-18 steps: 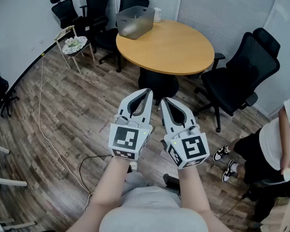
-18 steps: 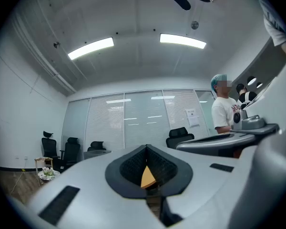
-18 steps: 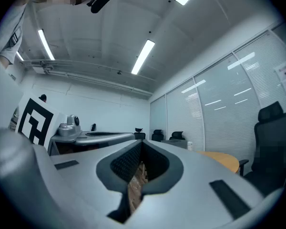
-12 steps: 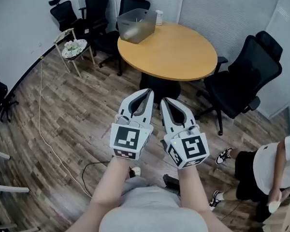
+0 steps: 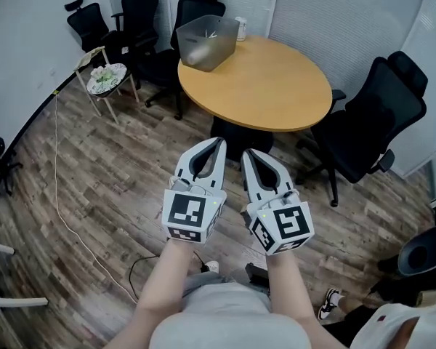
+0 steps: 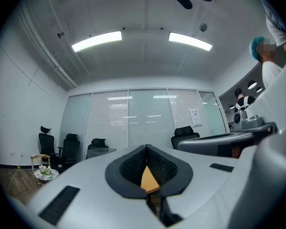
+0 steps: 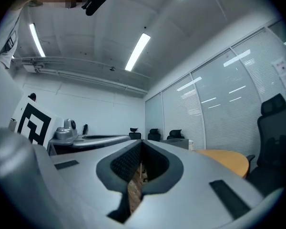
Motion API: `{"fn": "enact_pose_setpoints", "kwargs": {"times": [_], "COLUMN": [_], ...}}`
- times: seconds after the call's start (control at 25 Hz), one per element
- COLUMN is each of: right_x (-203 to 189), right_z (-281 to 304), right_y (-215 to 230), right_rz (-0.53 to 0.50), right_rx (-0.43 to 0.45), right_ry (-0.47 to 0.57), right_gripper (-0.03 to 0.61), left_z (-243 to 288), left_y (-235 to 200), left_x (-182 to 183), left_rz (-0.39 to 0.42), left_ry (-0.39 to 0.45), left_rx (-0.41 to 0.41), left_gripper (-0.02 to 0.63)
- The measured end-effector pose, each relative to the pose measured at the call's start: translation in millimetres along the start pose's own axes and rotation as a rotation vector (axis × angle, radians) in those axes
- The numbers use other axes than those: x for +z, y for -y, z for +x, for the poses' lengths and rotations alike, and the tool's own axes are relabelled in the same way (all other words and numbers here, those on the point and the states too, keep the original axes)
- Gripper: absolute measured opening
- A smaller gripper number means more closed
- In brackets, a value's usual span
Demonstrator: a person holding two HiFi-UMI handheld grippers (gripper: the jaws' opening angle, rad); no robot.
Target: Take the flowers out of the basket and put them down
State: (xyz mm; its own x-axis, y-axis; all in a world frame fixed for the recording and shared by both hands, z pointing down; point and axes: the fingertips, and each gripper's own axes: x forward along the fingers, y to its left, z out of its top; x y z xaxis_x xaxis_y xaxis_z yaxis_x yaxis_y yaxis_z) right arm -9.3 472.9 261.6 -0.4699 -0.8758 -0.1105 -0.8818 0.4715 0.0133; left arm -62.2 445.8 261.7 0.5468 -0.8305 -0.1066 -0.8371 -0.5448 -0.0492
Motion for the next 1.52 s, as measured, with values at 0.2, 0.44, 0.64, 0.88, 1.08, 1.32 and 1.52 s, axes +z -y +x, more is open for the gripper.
{"fn": "enact_pose_setpoints", "kwargs": {"times": [0.2, 0.44, 0.64, 0.88, 1.08, 1.32, 1.52], "right_x": [-7, -11, -12, -15, -19, -26, -32], "right_z": [17, 37, 61, 91, 117, 149, 185], "right_y": [-2, 5, 19, 36, 59, 88, 113], "right_rz": [-0.018, -0.011, -0.007, -0.008, -0.001, 0.003, 0.023], "right_rx": [0.001, -0.004, 0.003, 0.017, 0.026, 0.04, 0.057], "right_ry": [-0.025, -0.023, -0.012, -0.005, -0.002, -0.002, 0.0], "right_gripper": [0.023, 0.023, 0.023, 0.023, 0.023, 0.023, 0.023], "left_z": [9, 25, 43, 71, 103, 143, 176], "left_y": [-20, -31, -45, -65, -75, -92, -110], "left_x": [-6, -9, -12, -17, -24, -30, -38], "left_rz": [-0.028, -0.028, -0.014, -0.017, -0.008, 0.002, 0.018], "left_ry": [0.002, 0.006, 0.008, 0.009, 0.005, 0.001, -0.023], "left_rx": [0.003, -0.009, -0.002, 0.022, 0.028, 0.042, 0.057], "left_gripper": [0.002, 0.002, 0.003, 0.002, 0.003, 0.002, 0.002]}}
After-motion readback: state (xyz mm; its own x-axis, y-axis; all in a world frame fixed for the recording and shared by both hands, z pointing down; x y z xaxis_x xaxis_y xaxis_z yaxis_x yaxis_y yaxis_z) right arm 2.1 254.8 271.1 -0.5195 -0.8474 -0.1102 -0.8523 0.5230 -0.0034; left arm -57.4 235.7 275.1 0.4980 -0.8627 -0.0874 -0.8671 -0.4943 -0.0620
